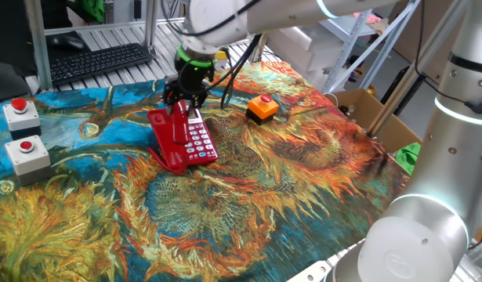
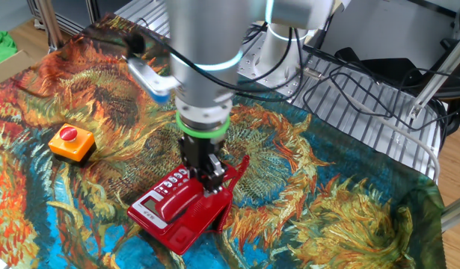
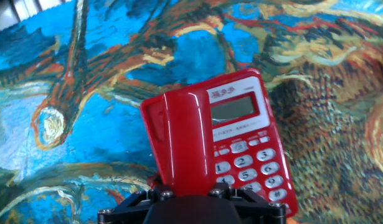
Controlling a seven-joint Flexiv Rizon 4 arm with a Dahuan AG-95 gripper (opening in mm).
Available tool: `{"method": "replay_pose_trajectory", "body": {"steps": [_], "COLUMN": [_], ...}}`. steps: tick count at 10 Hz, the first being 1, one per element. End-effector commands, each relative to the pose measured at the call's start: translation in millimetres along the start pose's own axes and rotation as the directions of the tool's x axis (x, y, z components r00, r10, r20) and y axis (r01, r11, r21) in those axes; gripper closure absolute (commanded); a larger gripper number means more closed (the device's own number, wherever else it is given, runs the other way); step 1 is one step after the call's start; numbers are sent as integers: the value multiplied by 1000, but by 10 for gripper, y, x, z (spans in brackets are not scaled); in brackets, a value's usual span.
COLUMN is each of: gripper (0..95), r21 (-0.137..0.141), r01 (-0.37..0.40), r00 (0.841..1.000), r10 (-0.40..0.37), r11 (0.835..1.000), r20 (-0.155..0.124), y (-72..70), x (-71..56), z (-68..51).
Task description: Place the handset of the telephone on the corresponding phone cradle
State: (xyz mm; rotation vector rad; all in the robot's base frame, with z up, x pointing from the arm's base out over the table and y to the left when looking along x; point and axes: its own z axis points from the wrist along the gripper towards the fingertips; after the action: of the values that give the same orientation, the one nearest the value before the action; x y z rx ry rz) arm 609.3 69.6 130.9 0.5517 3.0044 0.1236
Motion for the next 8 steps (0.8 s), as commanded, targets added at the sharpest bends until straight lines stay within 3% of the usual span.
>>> {"method": "replay_pose_trajectory", "body": {"steps": [1, 5, 8], "gripper": [950, 950, 950], "r21": [34, 30, 43], "r01": [27, 33, 56], "r00": [999, 999, 997], "r10": [-28, -34, -59], "r11": [999, 999, 998], "r20": [23, 42, 58], "y": [33, 43, 47], "x": [11, 30, 49], "z": [57, 153, 233]}}
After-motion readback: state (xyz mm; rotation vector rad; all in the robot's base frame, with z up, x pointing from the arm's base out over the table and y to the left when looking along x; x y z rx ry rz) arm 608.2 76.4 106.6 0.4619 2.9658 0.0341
